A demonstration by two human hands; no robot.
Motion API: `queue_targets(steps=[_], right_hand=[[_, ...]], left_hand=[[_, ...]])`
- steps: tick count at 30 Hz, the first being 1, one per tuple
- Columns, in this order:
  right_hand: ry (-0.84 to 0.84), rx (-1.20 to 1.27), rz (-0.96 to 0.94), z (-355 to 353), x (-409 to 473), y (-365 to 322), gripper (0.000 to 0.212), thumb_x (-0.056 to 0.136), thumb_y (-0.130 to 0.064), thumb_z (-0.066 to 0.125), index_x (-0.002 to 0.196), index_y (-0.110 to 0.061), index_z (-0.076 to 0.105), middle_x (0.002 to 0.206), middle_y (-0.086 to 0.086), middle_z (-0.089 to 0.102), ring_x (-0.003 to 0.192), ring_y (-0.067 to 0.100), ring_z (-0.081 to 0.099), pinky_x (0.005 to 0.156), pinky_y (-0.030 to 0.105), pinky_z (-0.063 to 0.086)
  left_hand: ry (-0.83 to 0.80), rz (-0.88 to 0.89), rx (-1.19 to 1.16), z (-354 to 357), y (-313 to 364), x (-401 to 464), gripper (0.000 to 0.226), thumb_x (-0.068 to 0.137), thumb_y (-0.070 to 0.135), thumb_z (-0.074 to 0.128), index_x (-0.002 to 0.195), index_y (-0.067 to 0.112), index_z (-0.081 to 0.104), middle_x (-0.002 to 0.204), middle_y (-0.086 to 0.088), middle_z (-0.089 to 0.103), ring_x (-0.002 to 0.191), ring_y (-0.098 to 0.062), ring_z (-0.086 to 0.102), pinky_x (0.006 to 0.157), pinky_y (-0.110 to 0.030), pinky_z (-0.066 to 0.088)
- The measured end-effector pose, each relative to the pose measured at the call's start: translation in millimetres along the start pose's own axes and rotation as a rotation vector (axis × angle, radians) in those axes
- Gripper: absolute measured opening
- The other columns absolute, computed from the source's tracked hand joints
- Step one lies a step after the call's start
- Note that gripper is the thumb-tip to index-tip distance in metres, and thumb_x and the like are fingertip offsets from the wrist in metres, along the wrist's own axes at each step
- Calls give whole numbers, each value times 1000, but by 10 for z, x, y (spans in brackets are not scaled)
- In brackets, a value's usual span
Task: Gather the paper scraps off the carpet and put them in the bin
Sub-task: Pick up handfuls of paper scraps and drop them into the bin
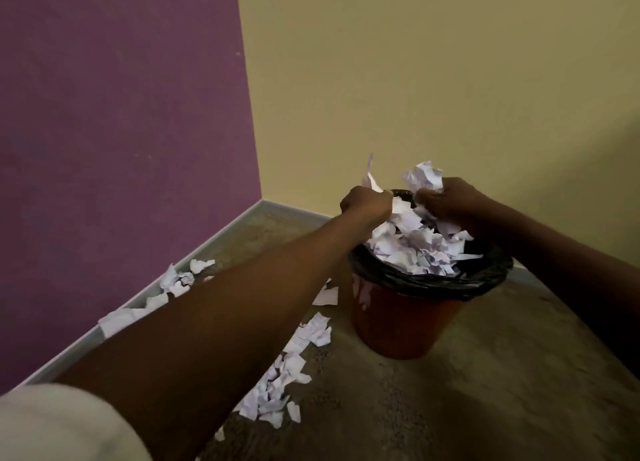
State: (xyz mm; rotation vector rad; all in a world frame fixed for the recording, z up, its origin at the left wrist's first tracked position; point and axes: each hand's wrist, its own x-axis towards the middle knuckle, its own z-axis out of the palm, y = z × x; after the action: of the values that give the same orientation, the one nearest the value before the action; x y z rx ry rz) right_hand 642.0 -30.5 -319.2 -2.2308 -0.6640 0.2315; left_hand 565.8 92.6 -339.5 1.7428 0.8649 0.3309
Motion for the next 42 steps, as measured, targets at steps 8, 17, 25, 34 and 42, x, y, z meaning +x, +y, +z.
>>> queue_targets(steps=[8, 17, 25, 34, 42], right_hand=[[-303, -305, 281, -36, 126, 131, 48, 93, -41, 60, 123, -3, 50, 138, 20, 47, 98, 43, 61, 75, 53, 57], [-133, -644, -46, 185, 132, -182, 18, 87, -19, 59, 81, -2, 58, 69, 12, 69, 56, 27, 67, 61, 36, 59], [-7, -632, -644, 919, -241, -799, 34, 84, -29, 63, 111, -9, 61, 100, 18, 66, 89, 37, 62, 72, 39, 53], [-199, -679, -901, 1982, -736, -1150, 31, 85, -31, 57, 102, -6, 65, 95, 18, 68, 87, 35, 64, 69, 35, 51], [-497, -567, -973, 3068, -1278, -913, 20, 83, -11, 52, 80, 5, 63, 79, 26, 66, 74, 40, 63, 60, 35, 44]], left_hand=[[-260, 42, -112, 24, -42, 68, 81, 89, 60, 56, 141, 0, 40, 150, -15, 39, 133, -34, 41, 102, -44, 38], [-128, 175, -252, -459, -138, 46, 47, 93, 62, 46, 66, 25, 35, 73, -3, 40, 86, -22, 45, 83, -42, 48], [42, 207, -193, -1367, -427, -217, 56, 103, 47, 34, 136, 4, 49, 129, -11, 62, 104, -24, 65, 77, -31, 57], [169, 109, -18, -2460, -1328, -697, 40, 103, 44, 36, 113, 12, 59, 109, -6, 67, 92, -24, 68, 74, -34, 57], [177, -53, 89, -3036, -2438, -1118, 44, 102, 44, 42, 115, 6, 60, 111, -7, 67, 94, -27, 67, 79, -43, 55]])
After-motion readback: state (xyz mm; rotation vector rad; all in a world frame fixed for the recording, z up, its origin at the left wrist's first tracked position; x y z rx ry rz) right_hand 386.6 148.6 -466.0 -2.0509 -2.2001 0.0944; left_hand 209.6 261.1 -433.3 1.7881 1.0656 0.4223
